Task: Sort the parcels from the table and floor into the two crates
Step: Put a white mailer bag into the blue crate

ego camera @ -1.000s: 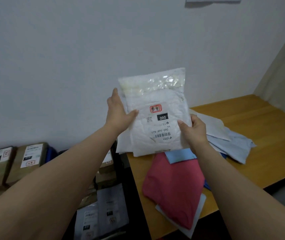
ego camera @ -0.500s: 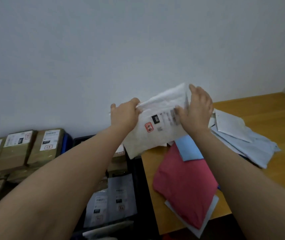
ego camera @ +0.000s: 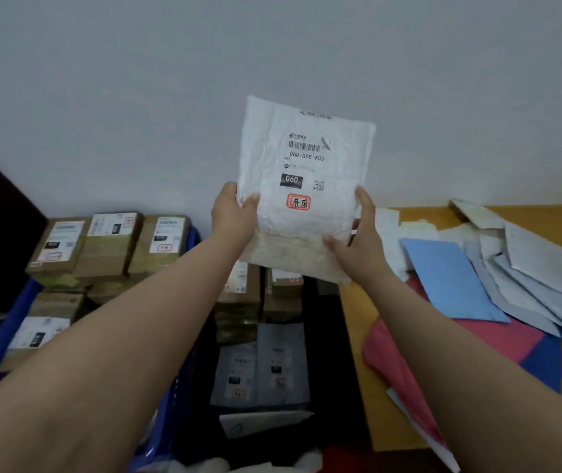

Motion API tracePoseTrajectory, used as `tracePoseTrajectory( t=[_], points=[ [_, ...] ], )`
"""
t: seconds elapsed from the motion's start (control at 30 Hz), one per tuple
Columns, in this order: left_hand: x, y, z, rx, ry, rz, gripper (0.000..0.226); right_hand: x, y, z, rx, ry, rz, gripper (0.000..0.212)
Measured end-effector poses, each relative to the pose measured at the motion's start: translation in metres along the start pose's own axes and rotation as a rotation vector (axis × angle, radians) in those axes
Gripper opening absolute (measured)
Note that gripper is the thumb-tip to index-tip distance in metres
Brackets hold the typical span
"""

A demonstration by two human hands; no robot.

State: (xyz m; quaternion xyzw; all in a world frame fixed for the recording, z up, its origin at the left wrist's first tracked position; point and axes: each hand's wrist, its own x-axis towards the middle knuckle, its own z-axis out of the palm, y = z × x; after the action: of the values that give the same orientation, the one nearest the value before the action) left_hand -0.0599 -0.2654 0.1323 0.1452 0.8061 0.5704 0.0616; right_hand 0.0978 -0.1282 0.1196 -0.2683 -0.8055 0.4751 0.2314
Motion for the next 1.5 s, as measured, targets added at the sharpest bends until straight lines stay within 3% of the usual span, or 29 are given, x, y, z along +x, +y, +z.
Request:
tracePoseTrajectory(
  t=[0.27,0.43,0.5,0.6,0.7,0.9,1.1,1.37,1.5],
  points=[
    [0.019,-0.102,-0.174,0.254,-0.077,-0.022,0.044,-0.031,-0.042,0.17,-0.075,-0.124,-0.013,0.088],
    [0.012,-0.171,-0.262,0.358,-0.191,-0.082,0.084,-0.071,-0.049,0.278,-0.239,-0.237,0.085,0.084],
    [0.003,-0.2,-0.286,0.428,-0.301,-0.073,0.081,-0.093,-0.048,0.307,-0.306,-0.297,0.12,0.081],
    [-0.009,-0.243,-0.311,0.57,-0.461,-0.109,0.06,-0.118,-0.043,0.341,-0.461,-0.438,0.126,0.078],
    [-0.02,-0.281,-0.321,0.739,-0.589,-0.143,0.043,-0.136,-0.036,0.364,-0.597,-0.582,0.122,0.075],
    [-0.035,-0.337,-0.323,0.914,-0.889,-0.193,0.054,-0.167,-0.01,0.396,-0.698,-0.857,0.188,0.072],
    [-0.038,-0.396,-0.313,0.907,-0.943,-0.301,0.058,-0.181,0.029,0.431,-0.684,-1.007,0.236,0.07],
    [-0.05,-0.489,-0.29,1.069,-1.175,-0.147,0.058,-0.201,0.098,0.475,-0.672,-1.127,0.308,0.074],
    [-0.065,-0.519,-0.277,1.003,-1.123,-0.215,0.076,-0.212,0.126,0.488,-0.744,-1.237,0.397,0.077]
  ],
)
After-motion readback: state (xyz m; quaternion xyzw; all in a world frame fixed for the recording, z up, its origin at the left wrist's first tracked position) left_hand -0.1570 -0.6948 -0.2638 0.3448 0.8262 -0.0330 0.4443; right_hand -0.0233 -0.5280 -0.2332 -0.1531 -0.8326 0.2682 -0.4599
